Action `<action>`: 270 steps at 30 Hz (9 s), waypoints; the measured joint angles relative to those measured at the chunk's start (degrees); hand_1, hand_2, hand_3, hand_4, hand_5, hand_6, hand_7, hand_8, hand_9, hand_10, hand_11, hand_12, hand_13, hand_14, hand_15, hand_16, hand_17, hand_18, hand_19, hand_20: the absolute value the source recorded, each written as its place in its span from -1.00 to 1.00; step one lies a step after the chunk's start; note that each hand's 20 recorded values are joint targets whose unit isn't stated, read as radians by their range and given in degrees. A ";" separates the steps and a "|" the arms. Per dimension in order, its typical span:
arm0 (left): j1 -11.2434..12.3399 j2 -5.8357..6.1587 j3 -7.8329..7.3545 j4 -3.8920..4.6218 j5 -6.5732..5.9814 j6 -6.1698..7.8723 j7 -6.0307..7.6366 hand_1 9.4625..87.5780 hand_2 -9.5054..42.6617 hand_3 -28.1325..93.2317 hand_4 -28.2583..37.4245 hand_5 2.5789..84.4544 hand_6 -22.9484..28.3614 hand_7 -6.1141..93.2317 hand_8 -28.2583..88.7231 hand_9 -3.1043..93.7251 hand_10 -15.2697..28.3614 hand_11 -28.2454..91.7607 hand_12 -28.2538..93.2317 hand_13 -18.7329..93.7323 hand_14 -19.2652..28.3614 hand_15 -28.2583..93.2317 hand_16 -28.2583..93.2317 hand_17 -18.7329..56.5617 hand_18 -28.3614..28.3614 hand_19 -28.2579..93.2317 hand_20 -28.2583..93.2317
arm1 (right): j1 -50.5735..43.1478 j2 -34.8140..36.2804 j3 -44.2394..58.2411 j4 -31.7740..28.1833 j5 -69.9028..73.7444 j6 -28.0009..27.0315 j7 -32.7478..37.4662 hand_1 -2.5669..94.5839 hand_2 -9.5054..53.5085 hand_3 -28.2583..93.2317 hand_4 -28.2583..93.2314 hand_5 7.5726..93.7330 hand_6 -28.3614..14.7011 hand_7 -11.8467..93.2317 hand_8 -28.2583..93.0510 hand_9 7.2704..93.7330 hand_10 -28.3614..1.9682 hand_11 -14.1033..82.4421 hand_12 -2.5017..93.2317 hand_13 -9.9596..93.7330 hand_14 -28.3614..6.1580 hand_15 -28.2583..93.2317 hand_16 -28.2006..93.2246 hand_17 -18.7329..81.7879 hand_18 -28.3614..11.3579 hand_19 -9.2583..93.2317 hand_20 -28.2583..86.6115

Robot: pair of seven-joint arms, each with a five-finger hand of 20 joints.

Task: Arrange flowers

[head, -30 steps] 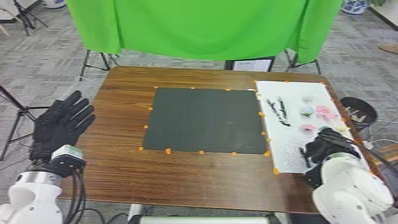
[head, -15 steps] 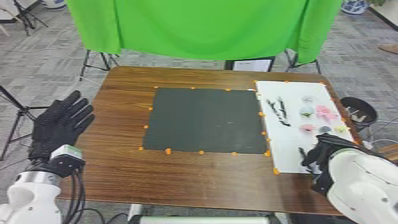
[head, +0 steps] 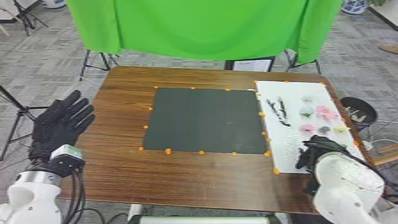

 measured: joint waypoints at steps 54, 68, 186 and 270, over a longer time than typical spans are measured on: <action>0.87 1.02 -1.46 -0.03 -3.18 -0.13 1.16 -0.55 -0.22 0.66 -1.00 -0.11 0.24 -0.75 -0.64 -0.29 0.40 -0.28 -0.39 -0.32 0.45 -0.12 -0.66 -0.63 0.45 -0.03 -0.43 | 6.31 1.54 -3.29 0.06 19.92 36.06 -4.62 0.15 -1.00 0.73 -0.56 0.23 0.13 0.67 0.01 0.84 0.27 -0.25 0.32 0.84 0.33 0.18 0.38 0.57 -0.37 0.93 0.01; 6.36 2.25 -7.98 -1.09 -8.66 1.33 5.55 -0.57 -0.21 0.66 -1.00 -0.11 0.24 -0.75 -0.64 -0.29 0.39 -0.29 -0.39 -0.32 0.45 -0.12 -0.65 -0.63 0.45 -0.03 -0.43 | 35.35 -11.51 -28.89 15.71 19.14 37.84 -4.32 0.13 -1.00 0.74 -0.54 0.24 0.14 0.66 0.02 0.85 0.26 -0.25 0.30 0.84 0.30 0.20 0.37 0.57 -0.45 0.98 -0.02; 1.00 3.99 -0.22 1.42 -15.54 -2.25 9.60 -0.59 -0.18 0.66 -1.00 -0.11 0.22 -0.73 -0.63 -0.33 0.36 -0.30 -0.35 -0.34 0.45 -0.12 -0.62 -0.63 0.43 -0.08 -0.41 | 43.00 -21.78 -45.91 19.01 11.89 -9.36 -15.12 -0.19 -0.20 0.79 -0.70 0.26 0.10 -0.52 -0.71 0.49 -0.44 -0.31 -0.51 0.56 -0.31 0.47 0.04 0.33 -0.70 1.00 0.01; -1.86 2.89 4.97 1.22 -11.73 -5.17 6.26 -0.55 -0.15 0.68 -1.00 -0.10 0.22 -0.72 -0.64 -0.29 0.37 -0.28 -0.37 -0.31 0.46 -0.09 -0.64 -0.63 0.43 -0.06 -0.41 | -3.58 -1.02 15.02 7.74 8.55 17.10 3.17 0.21 -1.00 0.52 -0.93 0.70 0.25 -0.26 -0.20 0.80 0.03 0.04 -0.11 0.79 0.05 0.43 0.08 0.50 -0.60 1.00 0.08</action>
